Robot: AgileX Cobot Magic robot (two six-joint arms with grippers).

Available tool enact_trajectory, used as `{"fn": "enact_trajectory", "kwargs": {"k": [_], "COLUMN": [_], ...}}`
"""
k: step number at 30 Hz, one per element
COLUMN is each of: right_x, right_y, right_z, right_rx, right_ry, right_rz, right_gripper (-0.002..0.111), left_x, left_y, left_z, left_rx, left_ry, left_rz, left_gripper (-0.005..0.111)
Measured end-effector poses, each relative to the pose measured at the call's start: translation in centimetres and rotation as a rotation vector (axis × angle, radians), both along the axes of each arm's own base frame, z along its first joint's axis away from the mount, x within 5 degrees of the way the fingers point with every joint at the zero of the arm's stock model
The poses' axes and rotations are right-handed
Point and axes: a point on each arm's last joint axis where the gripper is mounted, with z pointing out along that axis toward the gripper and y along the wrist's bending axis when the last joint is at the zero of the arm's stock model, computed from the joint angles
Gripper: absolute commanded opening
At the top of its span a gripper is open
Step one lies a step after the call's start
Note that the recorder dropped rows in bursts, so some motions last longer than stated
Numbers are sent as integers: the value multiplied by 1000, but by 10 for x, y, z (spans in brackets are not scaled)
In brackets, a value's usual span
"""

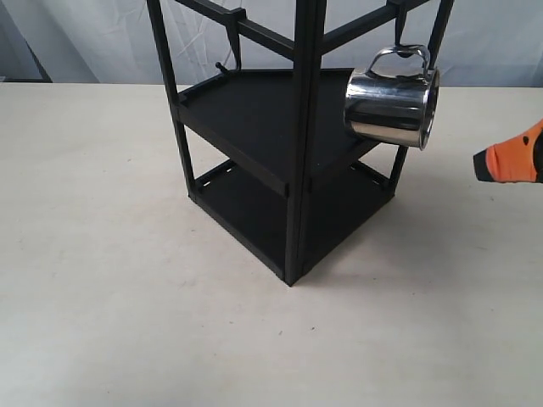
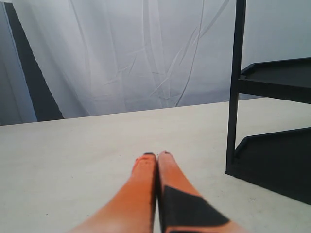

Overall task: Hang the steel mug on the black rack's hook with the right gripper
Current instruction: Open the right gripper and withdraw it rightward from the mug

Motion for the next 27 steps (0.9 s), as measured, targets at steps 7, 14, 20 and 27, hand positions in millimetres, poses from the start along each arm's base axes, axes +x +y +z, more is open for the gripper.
{"fn": "enact_trajectory", "kwargs": {"k": [7,14,20,27], "right_x": [-29,-45,-55,-89], "right_y": [7,11,18,21], "right_z": [22,32,35,29], "right_rx": [-9,-19,44,137], "right_ry": [-96,-160,-150,-433], "right_rz": [-7,-4,-47,-264], "right_gripper": [0,0,0,0], "left_x": [0,0,0,0], "left_y": [0,0,0,0], "left_z": [0,0,0,0], "left_rx": [0,0,0,0], "left_ry": [0,0,0,0], "left_rz": [0,0,0,0], "left_gripper": [1,1,1,1]}}
